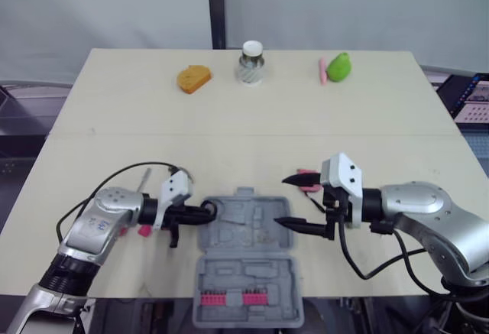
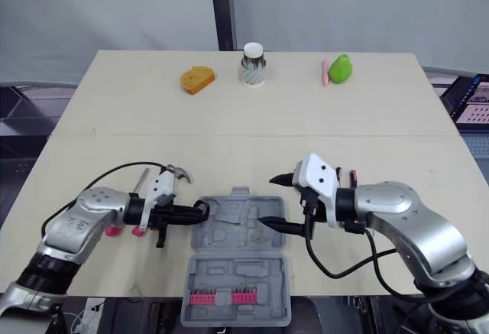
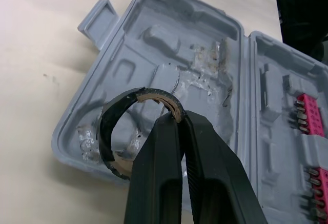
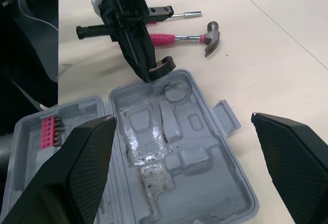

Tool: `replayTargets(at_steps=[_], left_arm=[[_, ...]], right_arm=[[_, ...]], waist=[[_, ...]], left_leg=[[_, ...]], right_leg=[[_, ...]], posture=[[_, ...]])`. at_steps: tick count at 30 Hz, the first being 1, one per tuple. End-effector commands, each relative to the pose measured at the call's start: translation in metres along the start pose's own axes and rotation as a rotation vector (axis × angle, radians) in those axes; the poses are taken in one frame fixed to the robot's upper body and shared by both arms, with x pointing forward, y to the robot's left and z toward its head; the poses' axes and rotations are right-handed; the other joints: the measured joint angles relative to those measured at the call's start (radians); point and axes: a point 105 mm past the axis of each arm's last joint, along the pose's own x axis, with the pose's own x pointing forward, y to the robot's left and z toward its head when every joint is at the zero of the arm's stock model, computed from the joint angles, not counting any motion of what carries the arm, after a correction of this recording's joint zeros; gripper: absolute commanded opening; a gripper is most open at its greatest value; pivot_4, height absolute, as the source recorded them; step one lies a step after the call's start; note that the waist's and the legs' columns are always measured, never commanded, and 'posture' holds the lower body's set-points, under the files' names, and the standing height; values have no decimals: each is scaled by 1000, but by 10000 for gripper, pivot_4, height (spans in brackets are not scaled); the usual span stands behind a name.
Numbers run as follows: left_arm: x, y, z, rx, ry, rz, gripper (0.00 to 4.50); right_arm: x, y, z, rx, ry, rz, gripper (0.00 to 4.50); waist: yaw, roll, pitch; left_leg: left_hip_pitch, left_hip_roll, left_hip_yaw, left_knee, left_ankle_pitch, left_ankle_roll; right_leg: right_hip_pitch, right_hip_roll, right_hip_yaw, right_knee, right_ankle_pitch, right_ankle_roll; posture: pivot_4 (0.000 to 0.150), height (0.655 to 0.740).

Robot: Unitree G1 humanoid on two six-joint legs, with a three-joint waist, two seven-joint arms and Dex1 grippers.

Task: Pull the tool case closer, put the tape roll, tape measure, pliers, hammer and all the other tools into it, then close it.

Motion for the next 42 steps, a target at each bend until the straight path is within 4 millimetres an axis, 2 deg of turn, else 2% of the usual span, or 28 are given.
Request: replayTargets(at_steps=[1, 9, 25, 35, 38, 42], left_arm=[[2, 3, 5, 32, -4, -8, 549], [17, 12, 12, 55, -1, 0, 549], [12, 18, -4, 38, 93, 8, 549], [14, 20, -7, 59, 112, -2, 549], [15, 21, -4, 65, 101, 0, 10357], [13, 20, 4, 82, 89, -6, 29519]], right_arm=[[-2, 5, 10, -30, -35, -17, 45000], [-5, 6, 9, -20, -42, -45, 45000], [-2, 6, 8, -11, -60, -63, 45000], [0, 5, 8, -7, -71, -82, 45000], [0, 5, 9, -7, -72, -83, 45000], [0, 5, 9, -7, -75, -82, 45000]], waist=[[0, 0, 0], [0, 0, 0], [-1, 0, 0], [-1, 0, 0], [-1, 0, 0], [-1, 0, 0]], left_leg=[[0, 0, 0, 0, 0, 0], [0, 0, 0, 1, 0, 0], [0, 0, 0, 1, 0, 0], [0, 0, 0, 1, 0, 0], [0, 0, 0, 1, 0, 0], [0, 0, 0, 1, 0, 0]], right_leg=[[0, 0, 0, 0, 0, 0], [0, 0, 0, 0, 0, 0], [0, 0, 0, 0, 0, 0], [0, 0, 0, 0, 0, 0], [0, 0, 0, 0, 0, 0], [0, 0, 0, 0, 0, 0]], posture=[[1500, 7400], [1500, 7400], [1500, 7400], [1500, 7400], [1500, 7400], [1500, 7400]])
